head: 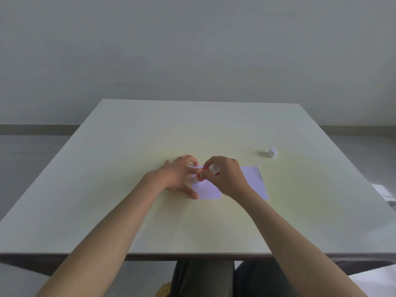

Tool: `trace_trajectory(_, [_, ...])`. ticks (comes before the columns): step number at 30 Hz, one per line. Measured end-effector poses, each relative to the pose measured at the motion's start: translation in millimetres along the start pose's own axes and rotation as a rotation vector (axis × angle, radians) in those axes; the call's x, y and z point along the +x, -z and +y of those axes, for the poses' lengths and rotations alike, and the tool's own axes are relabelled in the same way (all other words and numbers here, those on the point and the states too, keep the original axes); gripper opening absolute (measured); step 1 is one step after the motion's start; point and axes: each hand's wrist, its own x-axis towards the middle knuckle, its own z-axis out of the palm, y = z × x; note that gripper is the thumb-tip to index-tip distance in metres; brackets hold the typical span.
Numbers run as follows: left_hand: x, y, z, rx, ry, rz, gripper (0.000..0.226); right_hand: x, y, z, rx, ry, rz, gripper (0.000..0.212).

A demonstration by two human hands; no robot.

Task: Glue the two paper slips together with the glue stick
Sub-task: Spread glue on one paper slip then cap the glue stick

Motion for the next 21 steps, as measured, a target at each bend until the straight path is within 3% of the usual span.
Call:
trace_trajectory(5, [1.4, -1.2, -1.6, 0.033, 0.014, -0.014, 0.081, 4.0, 6.5, 8.9, -0.026, -0.034, 0.014, 0.007])
trace_trajectory(21, [-3.3, 1.9, 2.2, 0.066, 0.023, -0.014, 0.089, 1.8, 38.8, 32.7, -0.040, -0.153, 0.086, 0.007])
